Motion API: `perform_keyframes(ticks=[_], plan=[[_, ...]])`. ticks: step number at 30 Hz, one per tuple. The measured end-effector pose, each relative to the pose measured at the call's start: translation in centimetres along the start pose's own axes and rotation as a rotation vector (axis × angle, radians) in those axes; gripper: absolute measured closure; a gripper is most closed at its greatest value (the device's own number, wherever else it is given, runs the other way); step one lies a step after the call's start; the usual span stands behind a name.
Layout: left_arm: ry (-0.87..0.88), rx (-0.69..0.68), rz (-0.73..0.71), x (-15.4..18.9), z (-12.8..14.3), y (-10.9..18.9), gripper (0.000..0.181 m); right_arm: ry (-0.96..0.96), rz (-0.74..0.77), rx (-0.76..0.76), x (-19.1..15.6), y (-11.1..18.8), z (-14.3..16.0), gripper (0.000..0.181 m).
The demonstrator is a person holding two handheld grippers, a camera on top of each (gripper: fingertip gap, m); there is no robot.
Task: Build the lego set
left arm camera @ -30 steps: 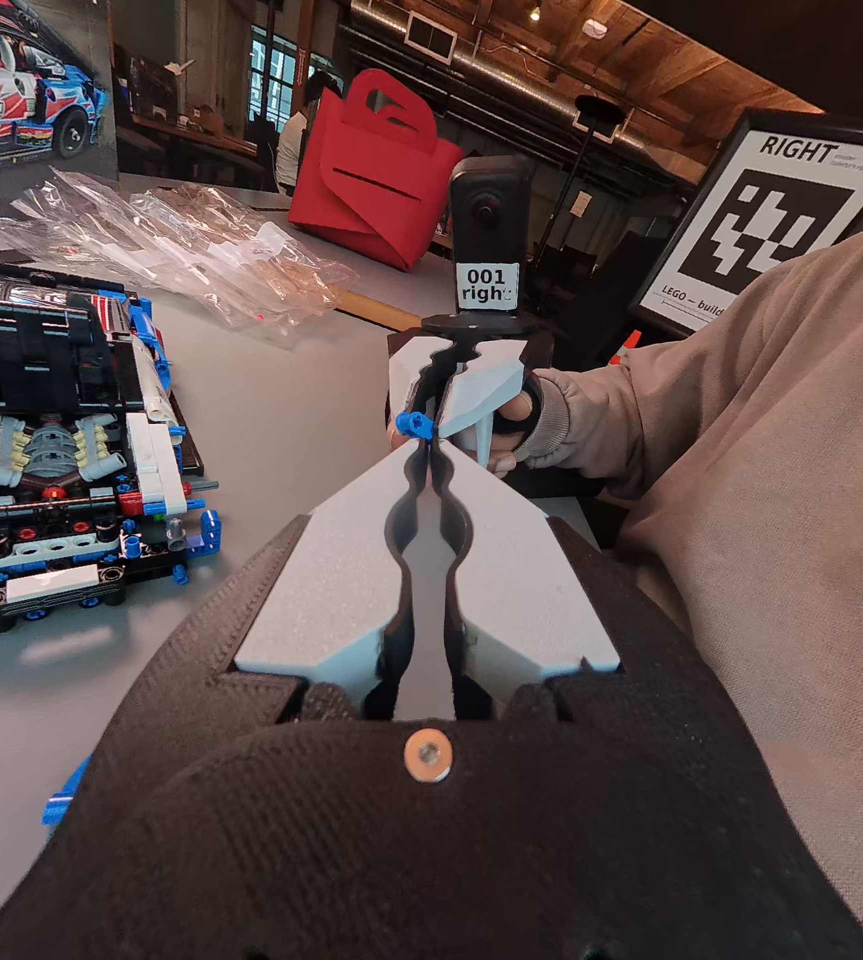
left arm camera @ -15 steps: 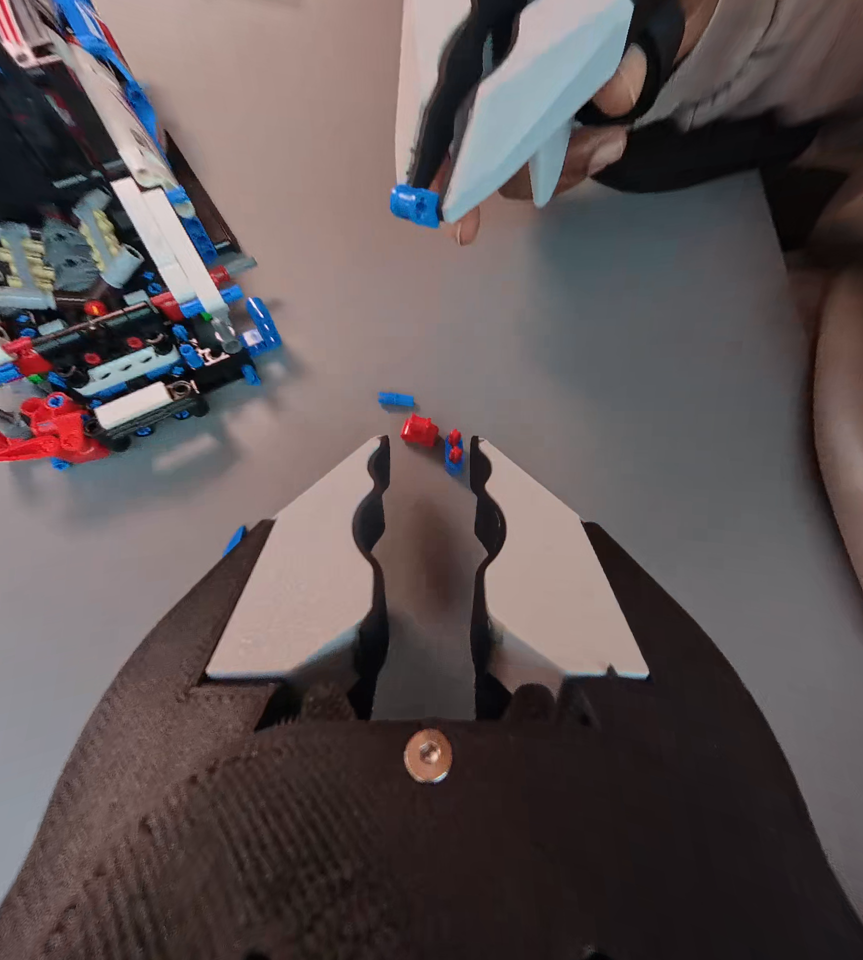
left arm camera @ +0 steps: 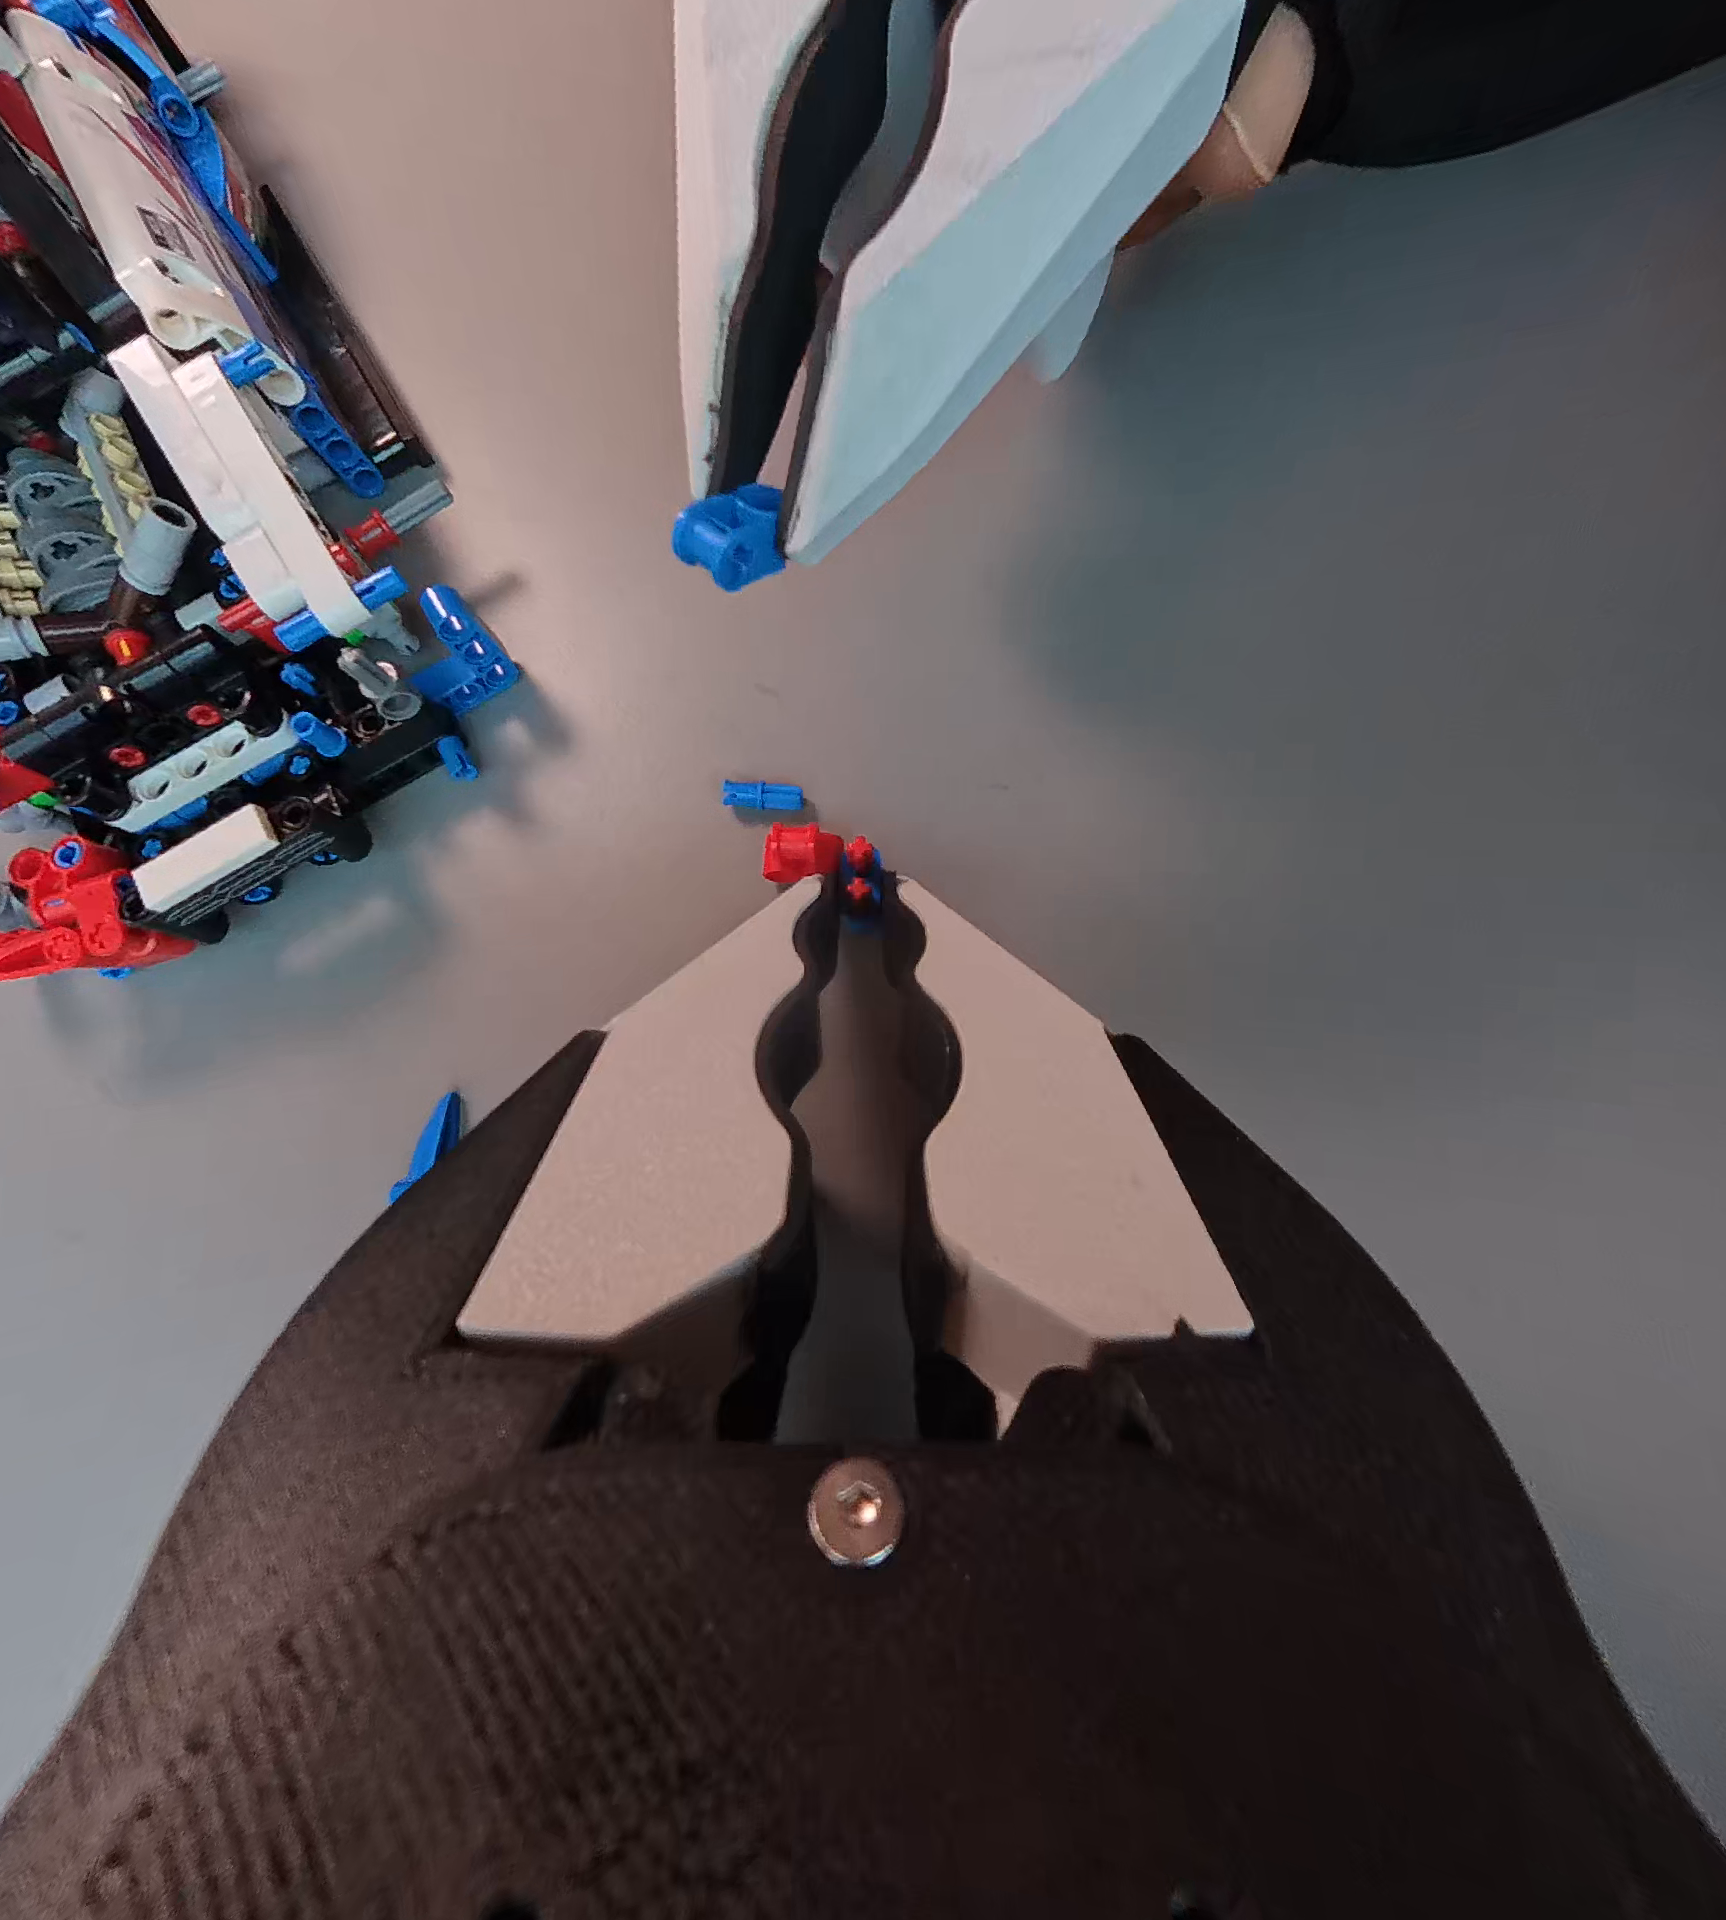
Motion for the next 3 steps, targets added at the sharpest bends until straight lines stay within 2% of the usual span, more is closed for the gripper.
perform_keyframes(ticks=[1, 3], plan=[[0.008, 0.002, -0.002, -0.02, -0.04, -0.04, 0.176, 0.012, 0.006, -0.006, -0.05, -0.04, 0.05, 0.177], [0.029, 0.012, 0.006, -0.06, -0.11, -0.12, 0.176, 0.028, 0.013, -0.014, -0.11, -0.1, 0.12, 0.177]])
Point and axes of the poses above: each gripper's, where its closed fingertips meet, y back along the fingers, z out of its underside, x = y × z across the jaws, the point moved 7 cm from there along y, back along the fingers, and after that the axes turned 5 degrees about -x, right-handed, at the moved point
